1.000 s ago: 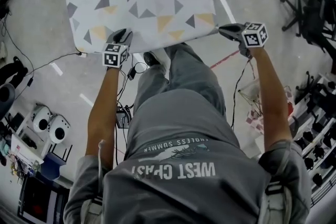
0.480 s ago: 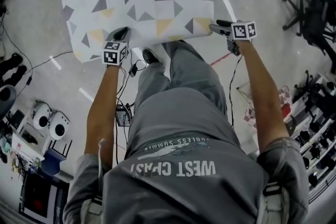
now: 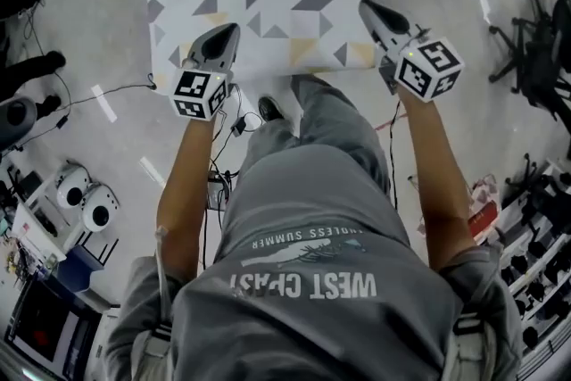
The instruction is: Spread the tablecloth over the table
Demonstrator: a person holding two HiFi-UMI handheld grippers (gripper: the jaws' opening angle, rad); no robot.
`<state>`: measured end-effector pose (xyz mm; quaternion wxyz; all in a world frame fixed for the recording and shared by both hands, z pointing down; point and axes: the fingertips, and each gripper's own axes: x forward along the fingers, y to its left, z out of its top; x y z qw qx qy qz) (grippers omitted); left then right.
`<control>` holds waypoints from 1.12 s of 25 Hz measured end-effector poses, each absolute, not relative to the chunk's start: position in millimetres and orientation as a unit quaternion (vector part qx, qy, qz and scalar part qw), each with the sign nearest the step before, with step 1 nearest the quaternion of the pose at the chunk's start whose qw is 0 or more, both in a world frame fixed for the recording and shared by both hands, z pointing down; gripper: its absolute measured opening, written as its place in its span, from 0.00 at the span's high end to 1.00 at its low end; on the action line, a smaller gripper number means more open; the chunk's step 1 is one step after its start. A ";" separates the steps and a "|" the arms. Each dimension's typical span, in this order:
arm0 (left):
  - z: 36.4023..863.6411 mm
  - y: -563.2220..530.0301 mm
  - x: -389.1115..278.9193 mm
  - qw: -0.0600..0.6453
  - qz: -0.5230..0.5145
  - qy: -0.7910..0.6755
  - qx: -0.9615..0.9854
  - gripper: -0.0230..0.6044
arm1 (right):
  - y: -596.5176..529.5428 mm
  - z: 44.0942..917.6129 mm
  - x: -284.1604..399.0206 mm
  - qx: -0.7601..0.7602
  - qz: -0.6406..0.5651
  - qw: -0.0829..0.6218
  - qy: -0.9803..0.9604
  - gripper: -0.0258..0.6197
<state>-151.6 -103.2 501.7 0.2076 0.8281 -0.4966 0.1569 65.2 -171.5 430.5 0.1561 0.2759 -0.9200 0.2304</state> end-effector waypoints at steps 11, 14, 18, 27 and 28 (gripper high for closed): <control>232.4 -57.2 -162.9 0.002 0.056 -0.527 0.848 0.96 | -69.9 171.4 -65.6 0.228 -0.011 0.075 -0.971 0.95; 191.9 -36.2 -163.9 -0.042 0.043 -0.528 0.847 0.96 | -48.6 145.5 -69.7 0.224 -0.030 0.065 -0.972 0.95; 148.6 -6.8 -164.4 -0.088 0.036 -0.526 0.845 0.96 | -22.5 113.0 -65.6 0.228 -0.050 0.051 -0.971 0.95; 147.8 53.8 -265.7 -0.099 0.022 -0.540 0.836 0.96 | 26.2 108.0 -149.9 0.230 -0.073 0.047 -0.969 0.95; 149.3 61.5 -281.9 -0.100 0.022 -0.542 0.834 0.96 | 32.6 108.3 -164.4 0.230 -0.075 0.047 -0.969 0.95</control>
